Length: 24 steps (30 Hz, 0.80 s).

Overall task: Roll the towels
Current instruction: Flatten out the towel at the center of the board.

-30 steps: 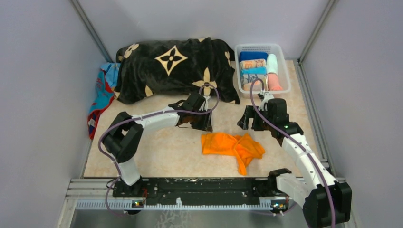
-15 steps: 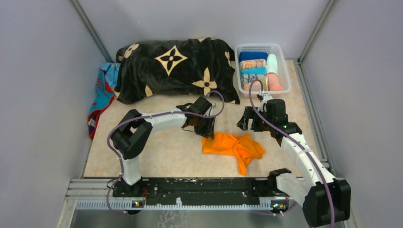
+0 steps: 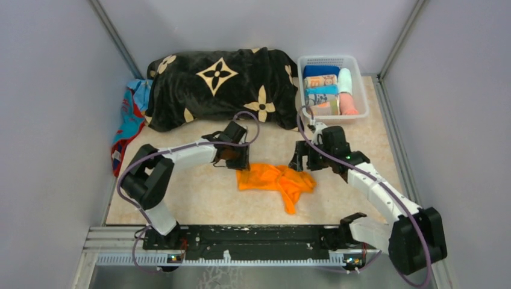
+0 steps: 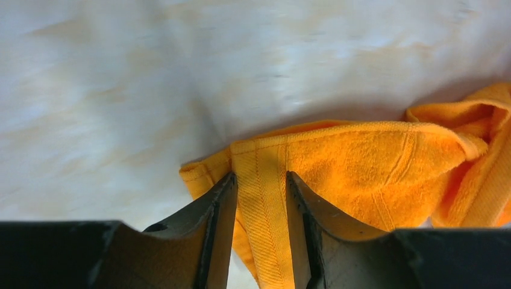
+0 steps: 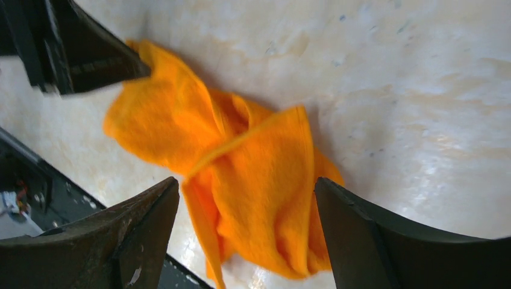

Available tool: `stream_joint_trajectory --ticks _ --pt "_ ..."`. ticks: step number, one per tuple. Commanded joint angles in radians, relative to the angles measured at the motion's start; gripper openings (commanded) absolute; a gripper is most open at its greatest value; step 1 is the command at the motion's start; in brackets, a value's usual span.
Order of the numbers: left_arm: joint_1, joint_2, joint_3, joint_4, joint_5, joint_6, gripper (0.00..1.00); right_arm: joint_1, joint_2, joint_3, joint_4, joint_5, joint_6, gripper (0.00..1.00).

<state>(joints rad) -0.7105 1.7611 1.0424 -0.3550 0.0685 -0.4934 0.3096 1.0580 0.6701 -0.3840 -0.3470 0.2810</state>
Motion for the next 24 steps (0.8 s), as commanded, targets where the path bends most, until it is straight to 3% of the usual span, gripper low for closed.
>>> stream_joint_trajectory --ticks 1,13,24 --pt "0.101 -0.046 -0.135 -0.095 -0.150 0.028 0.43 0.137 0.066 0.083 -0.002 0.087 -0.031 0.84" --pt "0.147 -0.119 -0.188 -0.079 -0.177 0.016 0.42 0.543 0.183 0.210 -0.140 0.338 -0.040 0.67" --pt "0.153 -0.128 -0.206 -0.065 -0.177 0.003 0.41 0.670 0.306 0.140 -0.064 0.269 0.049 0.53"
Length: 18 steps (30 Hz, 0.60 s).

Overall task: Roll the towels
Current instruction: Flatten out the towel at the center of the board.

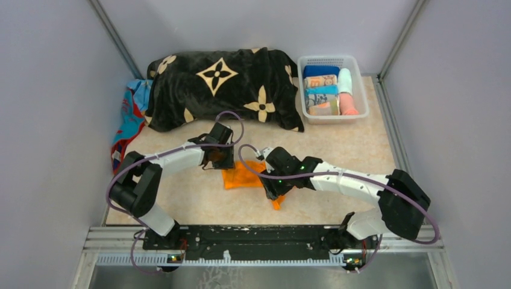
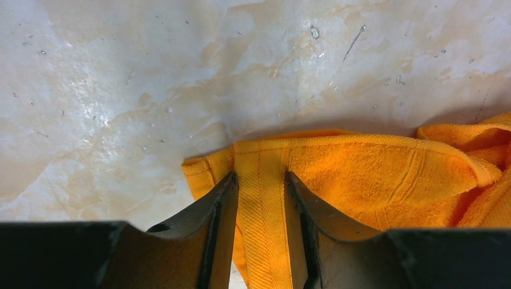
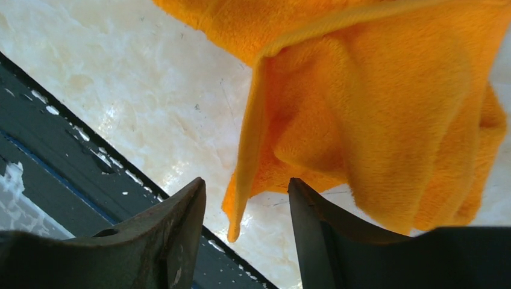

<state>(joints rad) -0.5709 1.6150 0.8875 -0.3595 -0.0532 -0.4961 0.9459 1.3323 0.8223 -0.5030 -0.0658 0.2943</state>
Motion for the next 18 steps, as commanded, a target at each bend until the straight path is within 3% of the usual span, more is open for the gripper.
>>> stream_joint_trajectory --ticks 1,4,8,13,18 --pt "0.015 0.017 -0.056 -0.055 -0.050 0.004 0.41 0.035 0.042 -0.014 0.064 -0.013 0.038 0.48" --pt "0.019 0.011 -0.067 -0.047 -0.038 -0.004 0.41 0.034 0.070 -0.005 0.064 0.000 0.034 0.33" --pt "0.023 -0.004 -0.081 -0.043 -0.045 -0.007 0.41 0.024 0.083 0.021 0.024 0.080 0.025 0.00" --pt "0.026 -0.022 -0.096 -0.040 -0.042 -0.011 0.41 -0.152 -0.011 0.052 -0.032 0.190 0.020 0.00" --pt "0.029 -0.040 -0.117 -0.029 -0.045 -0.015 0.40 -0.512 -0.092 0.073 -0.012 0.224 0.060 0.01"
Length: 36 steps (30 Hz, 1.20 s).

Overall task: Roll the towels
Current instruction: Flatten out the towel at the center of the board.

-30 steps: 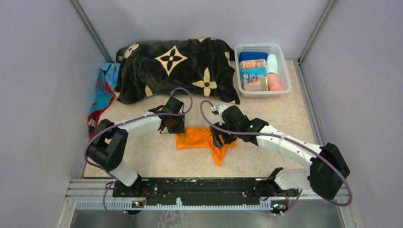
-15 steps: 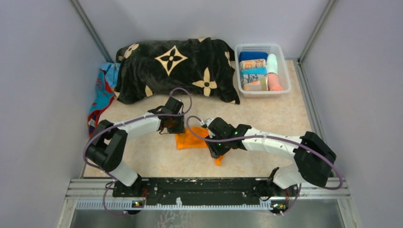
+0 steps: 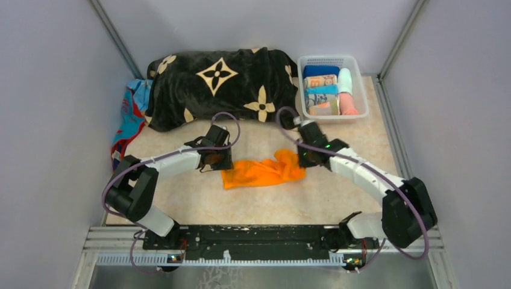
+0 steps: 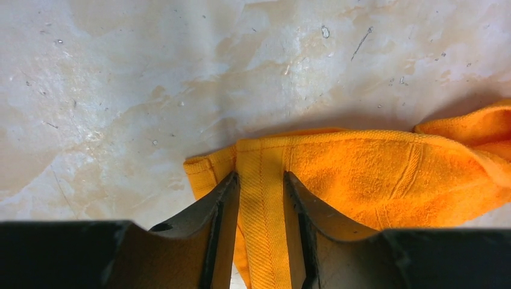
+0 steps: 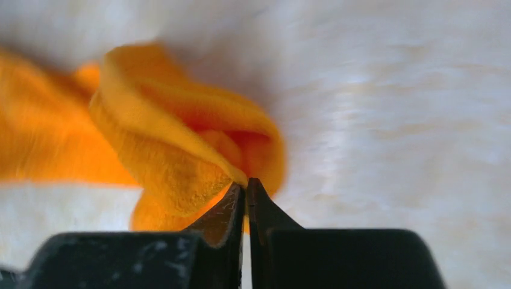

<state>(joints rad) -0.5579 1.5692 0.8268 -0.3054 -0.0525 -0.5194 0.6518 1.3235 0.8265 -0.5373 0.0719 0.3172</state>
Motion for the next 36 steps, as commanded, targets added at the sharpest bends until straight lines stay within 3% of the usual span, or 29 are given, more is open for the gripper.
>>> stream_joint_trajectory --ticks 1,3,6,13,16,19,26,36 --pt "0.016 0.001 -0.057 -0.082 -0.045 0.009 0.40 -0.269 -0.085 0.079 0.028 0.089 0.052 0.08" --pt "0.016 -0.009 -0.061 -0.077 -0.045 0.007 0.40 -0.317 -0.089 0.097 0.042 0.142 0.061 0.24" --pt "0.016 -0.027 -0.062 -0.066 -0.045 0.007 0.40 -0.319 -0.095 0.115 0.047 0.205 0.043 0.32" --pt "0.018 -0.064 -0.064 -0.072 -0.067 0.000 0.43 -0.319 -0.103 0.079 0.061 0.031 -0.005 0.51" --pt "0.018 -0.091 -0.072 -0.094 -0.101 -0.008 0.44 -0.319 -0.082 0.099 0.066 0.045 -0.006 0.52" --pt "0.020 -0.123 -0.091 -0.094 -0.121 -0.015 0.45 -0.318 -0.061 0.100 0.062 -0.062 -0.004 0.53" --pt "0.029 -0.141 -0.108 -0.080 -0.123 -0.034 0.46 -0.358 -0.117 -0.077 0.172 -0.078 0.155 0.64" --pt "0.033 -0.164 -0.120 -0.071 -0.115 -0.046 0.45 -0.359 -0.160 -0.237 0.422 -0.163 0.455 0.66"
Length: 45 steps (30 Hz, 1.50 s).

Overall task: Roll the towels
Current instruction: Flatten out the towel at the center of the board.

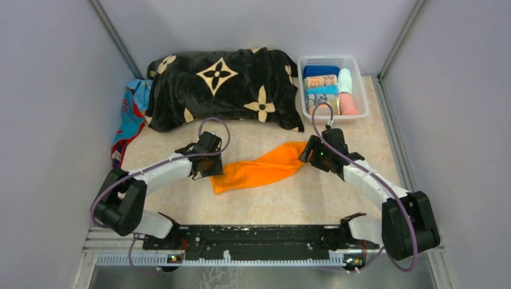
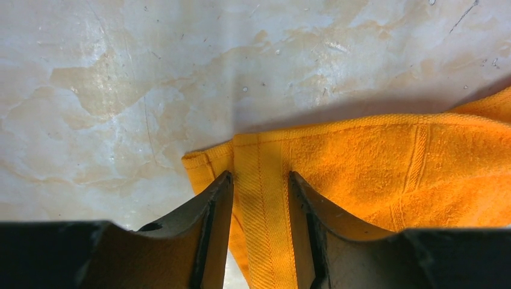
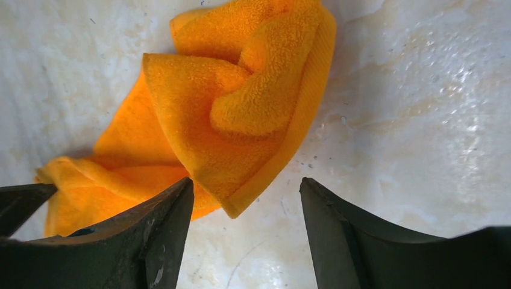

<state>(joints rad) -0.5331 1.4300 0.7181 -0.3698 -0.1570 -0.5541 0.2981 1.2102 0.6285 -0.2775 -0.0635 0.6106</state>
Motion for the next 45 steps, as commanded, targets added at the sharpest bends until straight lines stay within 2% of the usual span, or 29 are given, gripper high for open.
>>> stream_joint_trajectory --ticks 1,5,8,11,14,18,23,26,28,30,34,39,42,45 --pt "0.008 -0.025 -0.011 -0.004 -0.010 -0.010 0.45 -0.005 -0.050 -0.054 0.183 -0.025 0.187 0.66" --pt "0.008 -0.023 -0.009 -0.001 -0.004 -0.012 0.45 -0.005 -0.052 -0.110 0.258 -0.011 0.285 0.62" --pt "0.008 -0.028 -0.015 0.003 -0.004 -0.017 0.45 -0.005 -0.056 -0.127 0.284 0.015 0.318 0.52" --pt "0.011 -0.039 -0.025 0.007 -0.015 -0.024 0.44 -0.007 -0.069 -0.114 0.287 0.047 0.311 0.31" --pt "0.017 -0.059 -0.041 0.009 -0.022 -0.034 0.43 -0.017 -0.094 -0.058 0.241 0.080 0.267 0.01" --pt "0.033 -0.111 -0.069 0.003 -0.063 -0.053 0.40 -0.062 -0.145 0.073 0.151 0.096 0.158 0.00" --pt "0.066 -0.255 -0.073 0.025 -0.077 -0.051 0.41 -0.109 -0.135 0.324 0.077 -0.085 0.012 0.00" --pt "0.067 -0.351 -0.050 0.043 -0.063 -0.032 0.51 -0.109 -0.135 0.447 0.034 -0.199 -0.027 0.00" --pt "0.067 -0.400 -0.058 0.079 -0.050 -0.016 0.64 -0.108 -0.163 0.466 0.017 -0.237 -0.041 0.00" --pt "0.067 -0.417 -0.061 0.098 -0.003 0.000 0.69 -0.108 -0.197 0.454 -0.005 -0.278 -0.059 0.00" --pt "0.068 -0.357 -0.076 0.162 0.139 0.024 0.73 -0.109 -0.250 0.364 -0.046 -0.307 -0.080 0.00" --pt "0.058 -0.155 -0.048 0.248 0.359 0.057 0.71 -0.108 -0.299 0.259 -0.059 -0.278 -0.082 0.00" --pt "0.017 -0.048 -0.010 0.285 0.393 0.062 0.66 -0.109 -0.308 0.259 -0.065 -0.243 -0.096 0.00" --pt "-0.036 0.030 0.033 0.286 0.370 0.077 0.60 -0.109 -0.304 0.284 -0.083 -0.211 -0.119 0.00"
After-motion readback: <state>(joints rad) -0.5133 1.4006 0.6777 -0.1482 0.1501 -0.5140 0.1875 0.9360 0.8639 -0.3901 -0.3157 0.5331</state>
